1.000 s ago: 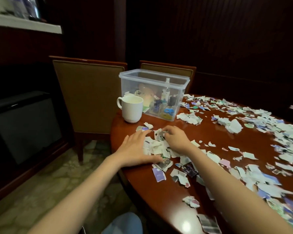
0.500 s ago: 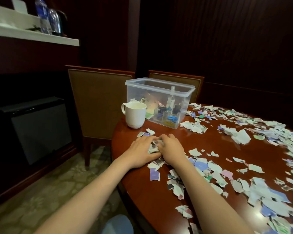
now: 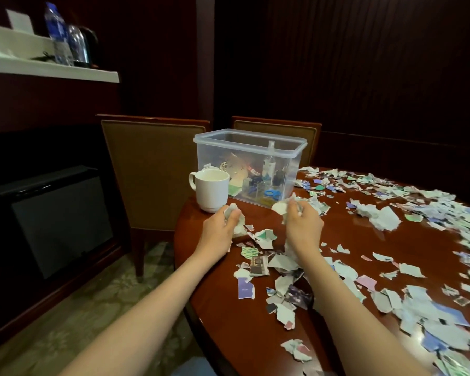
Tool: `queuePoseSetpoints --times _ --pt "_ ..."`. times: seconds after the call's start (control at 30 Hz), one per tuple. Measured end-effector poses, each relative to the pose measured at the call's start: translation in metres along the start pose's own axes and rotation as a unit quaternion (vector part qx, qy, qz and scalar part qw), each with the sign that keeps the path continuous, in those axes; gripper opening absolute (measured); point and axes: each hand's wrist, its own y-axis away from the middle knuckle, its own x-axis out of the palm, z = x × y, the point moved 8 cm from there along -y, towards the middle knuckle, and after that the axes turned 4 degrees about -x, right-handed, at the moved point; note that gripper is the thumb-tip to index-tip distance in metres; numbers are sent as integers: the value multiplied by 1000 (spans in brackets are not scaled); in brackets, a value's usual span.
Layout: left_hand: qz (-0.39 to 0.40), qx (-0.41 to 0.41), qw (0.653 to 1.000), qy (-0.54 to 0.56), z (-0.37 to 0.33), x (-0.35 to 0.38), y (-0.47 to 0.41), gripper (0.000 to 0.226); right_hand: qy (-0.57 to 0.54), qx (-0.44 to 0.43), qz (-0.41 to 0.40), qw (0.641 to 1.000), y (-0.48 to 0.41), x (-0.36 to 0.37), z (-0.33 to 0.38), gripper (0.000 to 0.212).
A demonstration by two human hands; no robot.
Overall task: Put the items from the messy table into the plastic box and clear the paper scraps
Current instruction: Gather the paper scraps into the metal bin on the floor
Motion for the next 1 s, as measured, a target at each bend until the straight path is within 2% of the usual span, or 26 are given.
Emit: queuePoseSetpoints --times 0.13,0.23,0.33,0.43,0.5,0.6,0.67,0.77,0.83,0.93,1.0 --pt "-20 -66 994 86 11 -8 -4 29 -75 86 -42 993 0 -11 0 32" --pt "-51 -136 971 192 20 -14 -5 36 -168 183 -76 966 5 -8 -11 38" --pt "-22 -218 925 311 19 -9 -6 34 -250 292 -66 921 13 10 -19 38" --pt "20 -288 851 438 13 -3 1 20 -330 350 -41 876 16 29 -11 30" --pt "37 -304 809 502 8 -1 6 19 -389 358 -7 849 17 46 4 23" --pt "57 -307 749 584 9 -1 9 20 -473 337 37 813 22 75 37 26" --pt "62 -305 722 618 14 -9 8 32 -511 342 58 787 30 98 55 32" --pt "49 -295 700 649 30 -31 8 24 -509 356 87 779 48 134 72 34" --pt "27 -308 684 661 46 -50 15 29 -489 368 111 783 65 159 79 35" --pt "-18 -325 654 683 72 -81 30 42 -484 393 151 767 97 194 91 36" --pt "-58 -346 648 676 92 -101 44 35 -465 408 171 767 120 215 97 37"
